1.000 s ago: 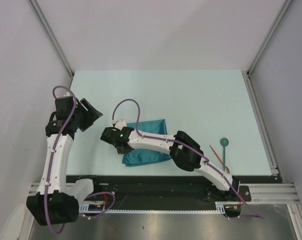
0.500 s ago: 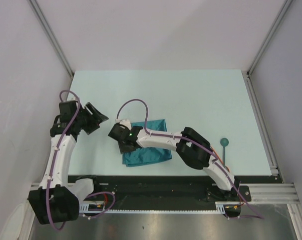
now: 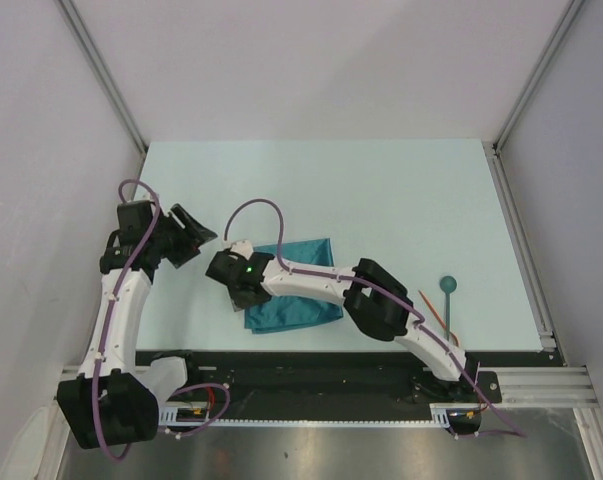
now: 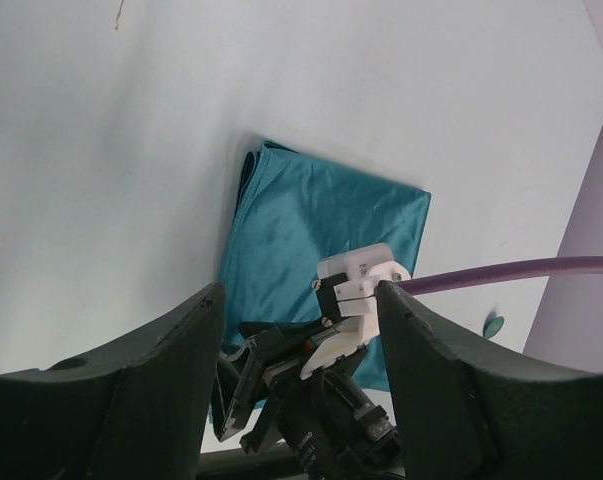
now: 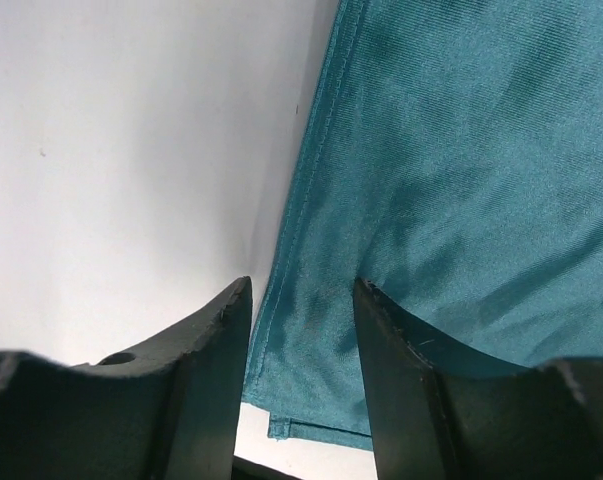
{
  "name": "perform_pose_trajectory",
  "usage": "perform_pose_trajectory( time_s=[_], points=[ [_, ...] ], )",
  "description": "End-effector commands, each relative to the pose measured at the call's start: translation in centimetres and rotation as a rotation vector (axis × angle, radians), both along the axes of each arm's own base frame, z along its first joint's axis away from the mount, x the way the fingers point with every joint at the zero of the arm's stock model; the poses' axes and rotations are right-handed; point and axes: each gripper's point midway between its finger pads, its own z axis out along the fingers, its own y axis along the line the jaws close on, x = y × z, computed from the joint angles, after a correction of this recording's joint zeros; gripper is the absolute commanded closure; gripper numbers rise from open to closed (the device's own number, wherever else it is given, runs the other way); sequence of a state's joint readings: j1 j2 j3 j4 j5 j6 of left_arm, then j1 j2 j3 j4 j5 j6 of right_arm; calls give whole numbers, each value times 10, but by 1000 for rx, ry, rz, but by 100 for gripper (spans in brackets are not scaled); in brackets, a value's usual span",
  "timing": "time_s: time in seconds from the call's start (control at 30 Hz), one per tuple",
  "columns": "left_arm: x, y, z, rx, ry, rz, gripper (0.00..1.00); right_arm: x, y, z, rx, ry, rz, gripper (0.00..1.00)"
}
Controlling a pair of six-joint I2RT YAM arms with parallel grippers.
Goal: Fold the napkin into a case and place the utensils inside
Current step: Pick up the lower triangle-folded napkin from the center of the board.
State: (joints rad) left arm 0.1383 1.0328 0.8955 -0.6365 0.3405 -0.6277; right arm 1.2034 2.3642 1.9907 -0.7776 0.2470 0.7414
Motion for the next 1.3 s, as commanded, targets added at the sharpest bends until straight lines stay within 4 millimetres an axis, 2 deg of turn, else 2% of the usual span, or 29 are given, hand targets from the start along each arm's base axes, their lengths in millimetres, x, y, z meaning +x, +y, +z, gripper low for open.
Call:
perform_pose_trajectory(
  time_s=[0.0, 0.3, 0.37, 0.5, 0.53, 0.6, 0.63, 0.7, 0.77, 0.9, 0.97, 1.0, 1.03, 1.1, 1.17, 1.23, 1.27],
  points=[
    [3, 1, 10, -2, -49, -7, 33, -22, -42, -65, -247, 55, 1, 50],
    [3, 0, 8, -18, -51, -4, 33, -39, -59, -101, -375, 73, 18, 57],
    [2, 0, 7, -18, -47, -4, 33, -40, -59, -106, -380, 79, 21, 62],
    [1, 1, 5, -14, -46, -1, 33, -40, -59, -107, -375, 89, 26, 79],
    [1, 1, 5, -13, -46, 0, 33, -39, -56, -106, -362, 89, 30, 86],
    [0, 1, 2, -16, -41, 0, 33, -37, -52, -102, -344, 88, 39, 91],
    [0, 1, -1, -19, -36, -3, 32, -36, -48, -101, -327, 92, 39, 97],
    [0, 0, -3, -30, -32, -9, 32, -30, -48, -92, -301, 89, 39, 100],
    [1, -2, -6, -34, -38, -24, 32, -26, -37, -82, -223, 91, 48, 100],
    [4, -8, -16, -52, -27, -77, 31, -16, -24, -36, -30, 70, 56, 100],
    [6, -12, -21, -70, -31, -102, 26, -11, -23, -21, 62, 88, 49, 100],
    [4, -16, -29, -91, -17, -118, 23, -16, -25, -27, 108, 117, 55, 100],
    [5, -19, -36, -115, 0, -130, 21, -15, -21, -6, 173, 112, 61, 100],
    [6, -23, -46, -141, 18, -142, 21, -15, -26, -4, 241, 139, 63, 100],
    [5, -29, -55, -184, 45, -159, 21, -13, -21, 17, 337, 126, 71, 100],
    [4, -36, -63, -216, 68, -179, 20, -15, -33, 22, 381, 157, 59, 100],
    [5, -39, -66, -224, 74, -185, 20, -12, -29, 28, 431, 150, 63, 100]
  ],
)
